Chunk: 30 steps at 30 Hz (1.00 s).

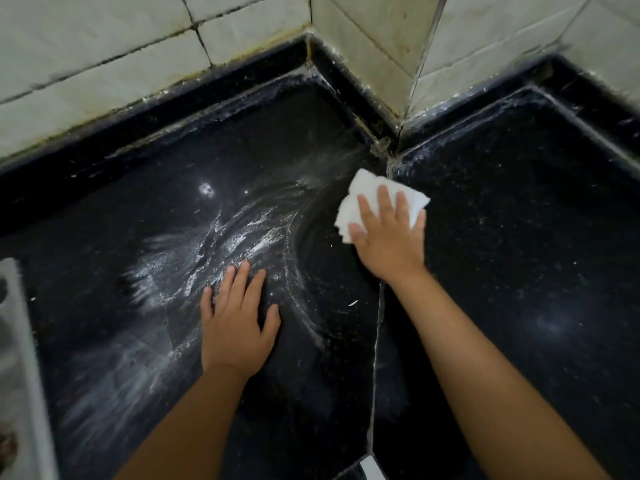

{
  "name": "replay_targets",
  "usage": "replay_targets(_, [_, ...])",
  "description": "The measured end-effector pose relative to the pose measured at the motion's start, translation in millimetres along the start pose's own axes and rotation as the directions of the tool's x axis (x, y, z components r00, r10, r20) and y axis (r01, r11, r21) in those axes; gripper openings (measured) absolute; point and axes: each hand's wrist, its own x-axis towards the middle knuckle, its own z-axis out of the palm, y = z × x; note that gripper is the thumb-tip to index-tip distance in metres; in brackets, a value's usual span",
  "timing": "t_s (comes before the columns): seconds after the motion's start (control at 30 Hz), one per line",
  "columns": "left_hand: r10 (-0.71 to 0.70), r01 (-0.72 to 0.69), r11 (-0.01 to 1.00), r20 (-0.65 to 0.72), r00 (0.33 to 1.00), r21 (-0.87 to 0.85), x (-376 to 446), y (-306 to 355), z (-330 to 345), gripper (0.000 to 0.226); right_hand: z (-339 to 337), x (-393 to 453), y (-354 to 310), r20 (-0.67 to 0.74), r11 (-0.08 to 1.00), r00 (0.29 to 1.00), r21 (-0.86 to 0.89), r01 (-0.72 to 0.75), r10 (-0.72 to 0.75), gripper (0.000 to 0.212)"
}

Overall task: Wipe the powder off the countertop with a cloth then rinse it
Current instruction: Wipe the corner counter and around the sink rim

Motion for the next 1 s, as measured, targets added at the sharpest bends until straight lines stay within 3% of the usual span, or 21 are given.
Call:
replay_targets(0.13, [-0.009, 0.009, 1.000, 0.026, 1.000, 0.024, 0.7, 1.8, -2.1, 0.065, 42.1, -66.3, -7.1, -0.162, 0.977, 0.966, -0.104, 0.188, -0.204, 0.049])
replay_targets(0.3, [-0.009, 0.008, 0.999, 0.040, 0.999, 0.032, 0.5, 2.9, -4.2, 0.064, 73.7, -152.9, 21.1, -0.094, 0.979, 0.975, -0.053, 0.198, -0.202, 0.051])
replay_targets(0.5, [-0.012, 0.012, 1.000, 0.041, 0.999, 0.006, 1.3, 3.0, -4.9, 0.070, 42.3, -96.5, 1.8, -0.099, 0.989, 0.986, -0.066, 0.129, -0.135, 0.055])
replay_targets(0.6, [-0.001, 0.001, 1.000, 0.038, 0.999, 0.004, 1.1, 2.9, -5.0, 0.072, 22.6, -50.2, -8.9, 0.024, 0.989, 0.989, -0.023, 0.145, -0.144, 0.052])
replay_targets(0.67, [0.000, 0.000, 1.000, 0.039, 0.999, 0.003, 1.1, 2.8, -4.9, 0.072, 13.0, -35.7, -15.0, 0.036, 0.991, 0.991, -0.029, 0.131, -0.130, 0.052])
replay_targets(0.73, [-0.003, 0.003, 1.000, 0.045, 0.999, -0.006, 0.5, 2.5, -4.0, 0.073, 18.5, -40.0, -18.3, 0.012, 0.990, 0.990, -0.025, 0.142, -0.142, 0.052])
replay_targets(0.83, [-0.010, 0.010, 1.000, 0.046, 0.999, 0.001, -1.8, 0.9, -2.6, 0.071, 43.5, -79.5, -16.1, -0.132, 0.979, 0.972, -0.092, 0.183, -0.194, 0.058])
replay_targets(0.93, [0.007, -0.007, 1.000, 0.050, 0.999, 0.002, -0.9, 3.4, -5.2, 0.073, 72.8, -130.2, 0.6, -0.196, 0.976, 0.957, -0.080, 0.202, -0.214, 0.044])
replay_targets(1.0, [0.000, 0.000, 1.000, 0.070, 0.998, -0.006, -0.8, 4.2, -6.8, 0.079, 85.4, -162.4, 13.9, -0.221, 0.981, 0.957, -0.090, 0.171, -0.187, 0.049])
